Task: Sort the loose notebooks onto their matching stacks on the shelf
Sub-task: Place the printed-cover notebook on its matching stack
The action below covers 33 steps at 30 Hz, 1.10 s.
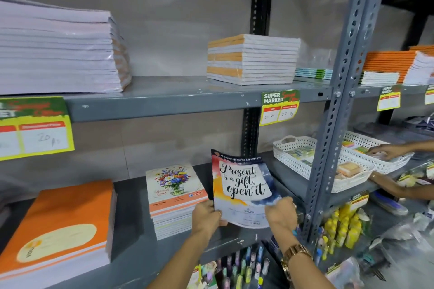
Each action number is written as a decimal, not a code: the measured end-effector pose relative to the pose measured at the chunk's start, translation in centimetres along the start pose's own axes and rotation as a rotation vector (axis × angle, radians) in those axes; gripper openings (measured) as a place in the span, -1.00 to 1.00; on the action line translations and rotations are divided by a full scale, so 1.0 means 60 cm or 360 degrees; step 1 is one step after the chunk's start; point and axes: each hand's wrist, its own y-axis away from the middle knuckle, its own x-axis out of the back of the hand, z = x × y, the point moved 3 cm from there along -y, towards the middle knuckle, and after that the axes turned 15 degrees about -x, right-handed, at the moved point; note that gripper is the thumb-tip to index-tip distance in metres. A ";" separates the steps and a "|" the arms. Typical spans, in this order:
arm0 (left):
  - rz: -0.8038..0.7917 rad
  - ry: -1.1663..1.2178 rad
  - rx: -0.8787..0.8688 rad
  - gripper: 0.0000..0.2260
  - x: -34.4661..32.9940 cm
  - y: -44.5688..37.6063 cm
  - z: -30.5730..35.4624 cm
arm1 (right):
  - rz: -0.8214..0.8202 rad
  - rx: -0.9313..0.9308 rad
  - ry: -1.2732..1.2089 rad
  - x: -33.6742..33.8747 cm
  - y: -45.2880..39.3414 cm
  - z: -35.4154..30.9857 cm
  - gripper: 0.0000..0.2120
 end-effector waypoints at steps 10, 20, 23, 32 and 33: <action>0.0303 0.0147 -0.0141 -0.85 0.212 0.019 0.049 | -0.0174 0.0290 -0.0096 -0.073 0.155 -0.093 -0.60; 0.0543 0.0039 -0.0211 -0.83 0.477 0.087 0.045 | -0.0449 0.0505 -0.0133 -0.195 0.379 -0.154 -0.67; 0.0666 -0.0026 -0.0225 -0.81 0.560 0.110 0.043 | -0.0503 0.0580 -0.0126 -0.228 0.454 -0.169 -0.68; 0.0961 -0.0092 -0.0142 -0.83 0.774 0.189 0.031 | -0.0781 0.0707 -0.0087 -0.325 0.653 -0.202 -0.63; 0.0985 -0.0120 -0.0139 -0.76 0.800 0.197 0.028 | -0.0805 0.0721 -0.0067 -0.337 0.676 -0.203 -0.63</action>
